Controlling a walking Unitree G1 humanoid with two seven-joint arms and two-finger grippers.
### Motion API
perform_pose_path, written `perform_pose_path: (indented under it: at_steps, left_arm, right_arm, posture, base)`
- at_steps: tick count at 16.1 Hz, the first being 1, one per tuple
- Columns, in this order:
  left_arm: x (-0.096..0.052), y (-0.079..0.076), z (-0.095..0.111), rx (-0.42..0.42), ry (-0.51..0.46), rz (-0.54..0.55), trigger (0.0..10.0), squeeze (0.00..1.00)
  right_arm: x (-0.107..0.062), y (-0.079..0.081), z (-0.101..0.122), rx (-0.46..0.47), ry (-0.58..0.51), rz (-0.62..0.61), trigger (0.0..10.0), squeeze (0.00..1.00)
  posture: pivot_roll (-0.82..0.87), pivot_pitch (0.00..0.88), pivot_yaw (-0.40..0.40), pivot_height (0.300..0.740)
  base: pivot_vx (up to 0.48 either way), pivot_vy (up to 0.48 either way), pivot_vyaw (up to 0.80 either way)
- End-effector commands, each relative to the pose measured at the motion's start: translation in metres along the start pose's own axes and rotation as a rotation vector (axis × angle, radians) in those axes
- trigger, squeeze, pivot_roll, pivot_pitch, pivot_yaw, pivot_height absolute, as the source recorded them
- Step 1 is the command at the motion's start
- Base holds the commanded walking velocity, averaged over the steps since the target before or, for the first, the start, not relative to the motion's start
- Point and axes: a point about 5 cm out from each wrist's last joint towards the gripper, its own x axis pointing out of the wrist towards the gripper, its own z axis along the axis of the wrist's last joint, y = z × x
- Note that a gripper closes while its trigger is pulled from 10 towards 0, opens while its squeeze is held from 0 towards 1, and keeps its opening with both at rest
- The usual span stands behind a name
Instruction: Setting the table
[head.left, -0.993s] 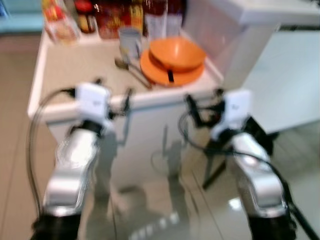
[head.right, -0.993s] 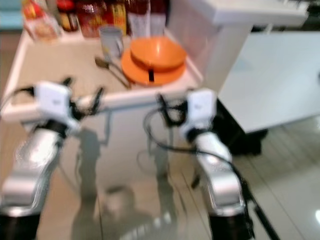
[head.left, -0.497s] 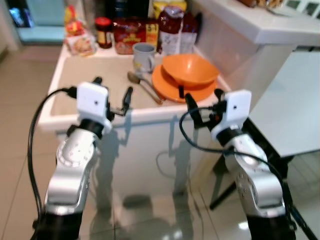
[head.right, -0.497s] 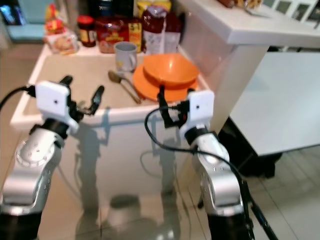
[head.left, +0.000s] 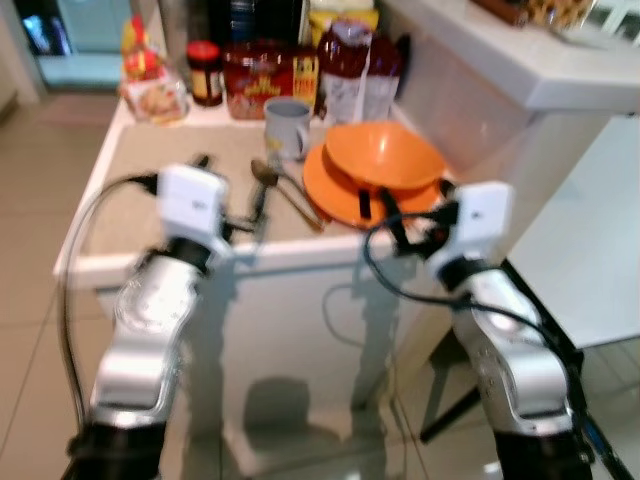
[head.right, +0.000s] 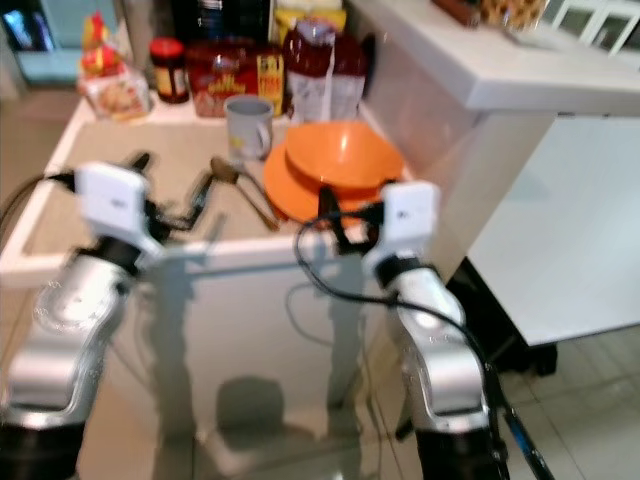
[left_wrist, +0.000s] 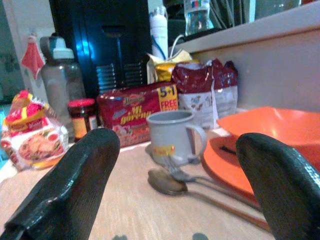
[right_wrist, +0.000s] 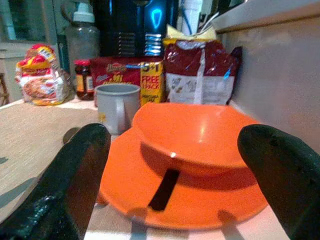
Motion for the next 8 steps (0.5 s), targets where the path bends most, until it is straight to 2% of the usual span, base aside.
perform_pose_path:
  at_steps: [1, 2, 8]
  left_arm:
    - [0.0026, -0.0118, 0.0026, -0.012, -0.014, -0.039, 10.0, 0.0]
    - [0.0024, -0.012, 0.0027, -0.01, -0.014, -0.039, 10.0, 0.0]
    - [0.0012, -0.0122, 0.0018, 0.002, -0.018, -0.036, 10.0, 0.0]
  right_arm:
    - [-0.0027, -0.0124, 0.0034, -0.012, -0.009, -0.039, 10.0, 0.0]
    - [-0.0028, -0.0125, 0.0033, -0.011, -0.008, -0.04, 10.0, 0.0]
    - [-0.0018, -0.0166, 0.0027, 0.005, 0.003, -0.072, 10.0, 0.0]
  posture:
    - [0.09, 0.0, -0.084, 0.74]
    - [0.09, 0.0, -0.083, 0.74]
    - [0.09, 0.0, -0.084, 0.74]
  base:
    - [0.326, 0.0, 0.0]
    - [0.304, 0.0, 0.0]
    - [0.0, 0.0, 0.0]
